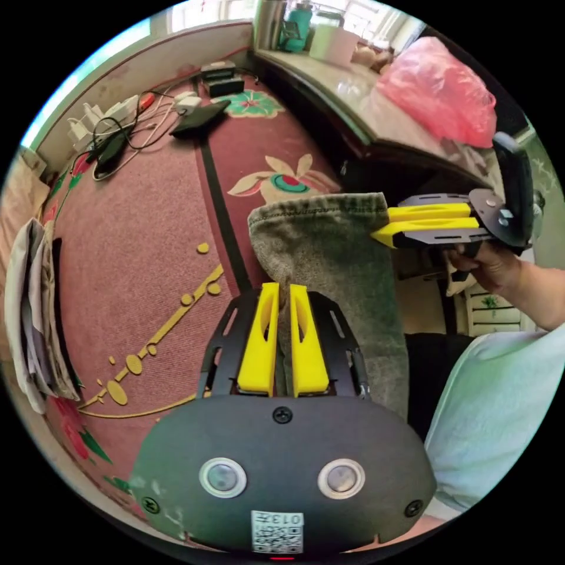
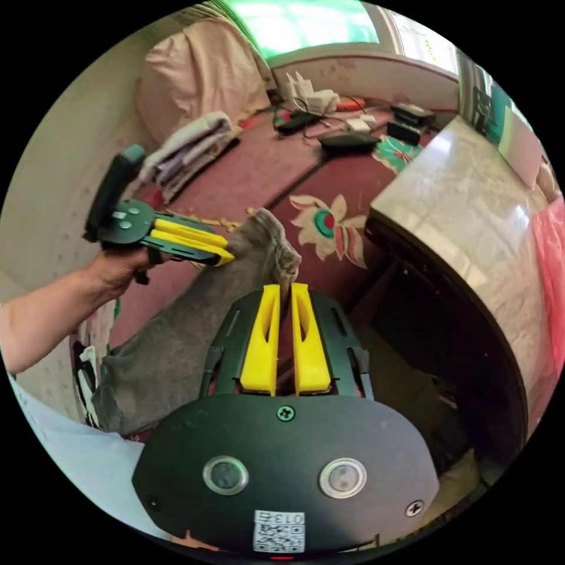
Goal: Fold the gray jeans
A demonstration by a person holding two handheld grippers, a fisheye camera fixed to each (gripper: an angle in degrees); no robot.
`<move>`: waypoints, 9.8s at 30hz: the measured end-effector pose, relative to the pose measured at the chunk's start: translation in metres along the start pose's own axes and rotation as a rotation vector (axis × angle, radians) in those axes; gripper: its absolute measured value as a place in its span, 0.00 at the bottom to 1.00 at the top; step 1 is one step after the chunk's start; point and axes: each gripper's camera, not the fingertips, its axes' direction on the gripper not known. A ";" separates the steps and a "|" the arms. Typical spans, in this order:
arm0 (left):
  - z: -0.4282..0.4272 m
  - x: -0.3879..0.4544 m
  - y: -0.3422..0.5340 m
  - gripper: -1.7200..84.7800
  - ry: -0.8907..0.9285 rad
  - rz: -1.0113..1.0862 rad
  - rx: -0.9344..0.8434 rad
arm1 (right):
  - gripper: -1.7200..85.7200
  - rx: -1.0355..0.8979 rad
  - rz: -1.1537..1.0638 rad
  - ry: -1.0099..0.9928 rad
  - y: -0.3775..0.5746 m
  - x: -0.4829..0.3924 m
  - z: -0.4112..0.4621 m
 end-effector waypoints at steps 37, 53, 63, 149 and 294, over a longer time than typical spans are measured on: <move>-0.040 0.097 0.535 0.18 0.183 -0.998 0.151 | 0.13 -0.245 -0.850 0.210 0.198 -0.363 0.051; -0.043 0.121 0.585 0.05 0.274 -1.180 0.171 | 0.03 -0.228 -1.175 0.136 0.183 -0.411 0.094; -0.095 0.153 0.615 0.03 0.121 -1.184 0.309 | 0.02 -0.072 -1.045 0.115 0.095 -0.414 0.069; -0.001 0.535 0.933 0.22 -0.234 -2.324 0.855 | 0.13 -0.491 -1.847 -0.707 0.211 -0.944 0.310; -0.327 -0.229 0.340 0.09 -0.198 -0.814 0.736 | 0.07 0.257 -0.880 -0.063 -0.500 -0.327 0.167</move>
